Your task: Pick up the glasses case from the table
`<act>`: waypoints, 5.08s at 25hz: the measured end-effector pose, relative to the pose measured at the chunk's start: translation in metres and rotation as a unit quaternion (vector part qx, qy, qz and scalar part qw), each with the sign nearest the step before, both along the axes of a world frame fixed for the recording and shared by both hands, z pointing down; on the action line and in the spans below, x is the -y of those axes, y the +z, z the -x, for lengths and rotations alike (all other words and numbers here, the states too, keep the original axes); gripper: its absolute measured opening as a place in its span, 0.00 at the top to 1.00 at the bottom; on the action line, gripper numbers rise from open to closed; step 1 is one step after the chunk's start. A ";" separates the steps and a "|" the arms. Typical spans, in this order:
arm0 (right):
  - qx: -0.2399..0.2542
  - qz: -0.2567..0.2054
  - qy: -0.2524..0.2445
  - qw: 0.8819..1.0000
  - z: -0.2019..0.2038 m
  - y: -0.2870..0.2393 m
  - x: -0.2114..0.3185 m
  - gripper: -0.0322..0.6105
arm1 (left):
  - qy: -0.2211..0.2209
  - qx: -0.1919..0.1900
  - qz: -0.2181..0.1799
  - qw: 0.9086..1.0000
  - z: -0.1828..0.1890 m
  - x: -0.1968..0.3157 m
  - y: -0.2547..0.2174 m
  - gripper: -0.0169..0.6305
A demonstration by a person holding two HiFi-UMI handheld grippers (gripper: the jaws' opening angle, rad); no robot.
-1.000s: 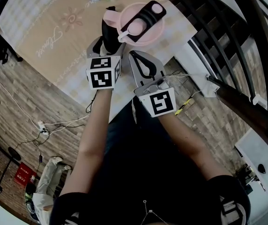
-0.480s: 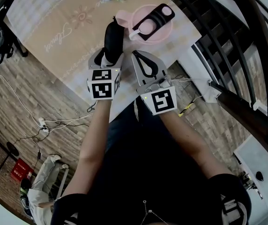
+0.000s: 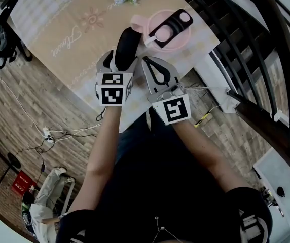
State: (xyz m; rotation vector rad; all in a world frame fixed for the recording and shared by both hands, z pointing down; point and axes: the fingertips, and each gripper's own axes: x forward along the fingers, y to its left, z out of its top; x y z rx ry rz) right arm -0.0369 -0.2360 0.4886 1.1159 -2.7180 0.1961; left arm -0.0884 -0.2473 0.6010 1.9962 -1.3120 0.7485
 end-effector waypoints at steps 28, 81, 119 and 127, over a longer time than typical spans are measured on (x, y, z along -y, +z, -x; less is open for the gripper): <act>-0.003 -0.010 0.024 1.000 -0.020 -0.017 -0.003 0.93 | 0.007 0.023 0.078 0.997 -0.004 0.017 0.026 0.41; 0.032 -0.260 0.002 0.965 -0.088 -0.269 -0.008 0.93 | -0.170 0.072 -0.504 0.844 0.004 -0.067 -0.380 0.42; 0.051 -0.248 -0.019 0.967 -0.081 -0.264 -0.024 0.93 | -0.165 0.064 -0.508 0.843 0.000 -0.083 -0.379 0.42; 0.044 -0.248 -0.013 0.968 -0.083 -0.264 -0.020 0.93 | -0.162 0.061 -0.505 0.846 -0.002 -0.078 -0.379 0.42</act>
